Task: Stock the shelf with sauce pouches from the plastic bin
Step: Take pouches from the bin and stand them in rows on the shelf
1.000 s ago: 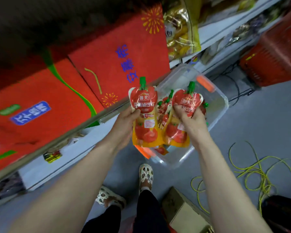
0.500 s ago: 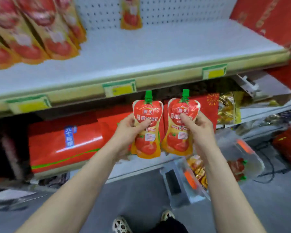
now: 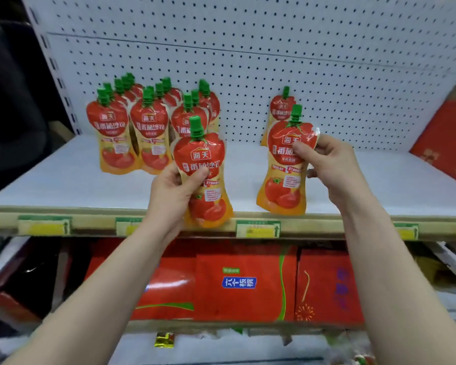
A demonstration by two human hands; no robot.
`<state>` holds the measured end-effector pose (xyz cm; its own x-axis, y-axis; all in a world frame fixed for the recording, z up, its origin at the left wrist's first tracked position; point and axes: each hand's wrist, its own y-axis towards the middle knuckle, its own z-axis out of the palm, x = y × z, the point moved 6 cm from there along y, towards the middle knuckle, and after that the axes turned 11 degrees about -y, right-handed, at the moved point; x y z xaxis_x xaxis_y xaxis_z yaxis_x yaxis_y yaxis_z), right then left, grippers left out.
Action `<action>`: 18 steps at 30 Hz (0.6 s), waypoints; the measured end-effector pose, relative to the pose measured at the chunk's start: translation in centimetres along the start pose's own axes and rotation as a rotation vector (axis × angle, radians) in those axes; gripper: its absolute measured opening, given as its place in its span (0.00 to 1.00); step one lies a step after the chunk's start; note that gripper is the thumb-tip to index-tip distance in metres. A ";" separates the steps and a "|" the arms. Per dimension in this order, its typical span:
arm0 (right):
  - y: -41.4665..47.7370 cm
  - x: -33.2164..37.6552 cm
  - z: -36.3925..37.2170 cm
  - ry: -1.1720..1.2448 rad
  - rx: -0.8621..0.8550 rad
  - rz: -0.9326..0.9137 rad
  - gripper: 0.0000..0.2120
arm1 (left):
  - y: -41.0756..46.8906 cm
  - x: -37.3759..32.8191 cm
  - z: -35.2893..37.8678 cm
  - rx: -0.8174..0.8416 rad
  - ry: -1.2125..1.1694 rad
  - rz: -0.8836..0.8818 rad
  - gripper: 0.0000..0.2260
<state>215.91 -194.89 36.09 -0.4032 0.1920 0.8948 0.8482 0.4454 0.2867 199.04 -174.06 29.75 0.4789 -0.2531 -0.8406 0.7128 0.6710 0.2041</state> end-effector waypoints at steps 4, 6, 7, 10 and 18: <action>7.8 -1.3 2.0 0.000 0.073 0.023 0.02 | 3.5 0.0 -0.4 -0.079 -0.010 0.052 0.09; 11.5 -2.3 3.3 0.000 0.079 0.039 0.02 | 4.8 0.8 0.0 -0.094 0.000 0.047 0.10; 13.3 -3.0 4.0 -0.006 0.075 0.045 0.03 | 5.4 1.2 0.3 -0.102 0.009 0.045 0.11; 18.0 -4.8 6.2 -0.049 0.063 0.069 0.04 | 7.2 2.5 1.2 -0.131 0.022 0.035 0.14; 26.7 -7.2 12.3 -0.140 0.138 0.048 0.05 | 10.2 4.6 2.5 -0.167 0.088 0.051 0.12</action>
<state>237.24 -173.59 33.06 -0.4158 0.3313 0.8470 0.8161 0.5469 0.1867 209.80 -170.15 29.26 0.4602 -0.1586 -0.8736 0.5905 0.7894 0.1678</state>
